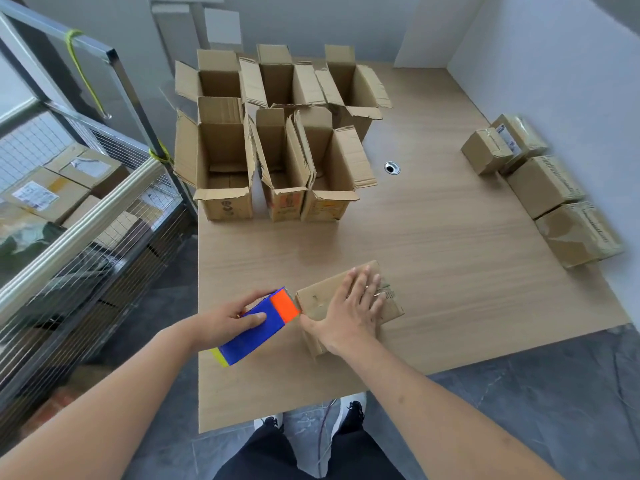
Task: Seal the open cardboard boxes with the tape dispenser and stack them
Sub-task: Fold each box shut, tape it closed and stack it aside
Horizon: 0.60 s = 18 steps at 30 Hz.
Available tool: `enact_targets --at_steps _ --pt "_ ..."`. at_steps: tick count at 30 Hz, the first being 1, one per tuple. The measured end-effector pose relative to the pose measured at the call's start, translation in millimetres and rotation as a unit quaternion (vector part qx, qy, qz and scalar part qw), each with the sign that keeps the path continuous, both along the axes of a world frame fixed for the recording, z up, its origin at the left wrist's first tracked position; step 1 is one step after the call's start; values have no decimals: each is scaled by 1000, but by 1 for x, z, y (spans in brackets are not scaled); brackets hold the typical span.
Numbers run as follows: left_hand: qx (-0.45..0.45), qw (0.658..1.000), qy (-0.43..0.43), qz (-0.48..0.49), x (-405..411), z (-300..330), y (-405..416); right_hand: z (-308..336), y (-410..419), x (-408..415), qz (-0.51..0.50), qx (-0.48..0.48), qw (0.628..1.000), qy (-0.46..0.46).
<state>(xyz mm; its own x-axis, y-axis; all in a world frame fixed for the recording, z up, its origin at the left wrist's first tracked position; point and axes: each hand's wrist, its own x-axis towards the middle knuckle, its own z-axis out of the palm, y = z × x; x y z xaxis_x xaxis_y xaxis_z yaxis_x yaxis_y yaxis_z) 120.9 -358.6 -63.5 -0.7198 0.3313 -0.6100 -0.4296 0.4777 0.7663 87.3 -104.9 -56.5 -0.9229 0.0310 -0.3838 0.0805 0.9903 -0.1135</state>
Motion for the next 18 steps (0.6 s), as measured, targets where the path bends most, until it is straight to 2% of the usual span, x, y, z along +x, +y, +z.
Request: enact_targets --at_steps 6,10,14,16,18 --pt "-28 999 15 -8 7 17 -7 6 24 -22 215 27 976 -24" --pt "-30 999 34 7 16 30 -2 11 39 -41 287 79 954 -29" --pt "-21 997 73 27 20 45 16 23 58 -62 355 85 930 -45" --pt "-19 995 98 28 21 53 29 35 65 -64 372 37 925 -64" --pt "-14 992 125 29 21 62 43 51 71 -62 347 -120 928 -57"
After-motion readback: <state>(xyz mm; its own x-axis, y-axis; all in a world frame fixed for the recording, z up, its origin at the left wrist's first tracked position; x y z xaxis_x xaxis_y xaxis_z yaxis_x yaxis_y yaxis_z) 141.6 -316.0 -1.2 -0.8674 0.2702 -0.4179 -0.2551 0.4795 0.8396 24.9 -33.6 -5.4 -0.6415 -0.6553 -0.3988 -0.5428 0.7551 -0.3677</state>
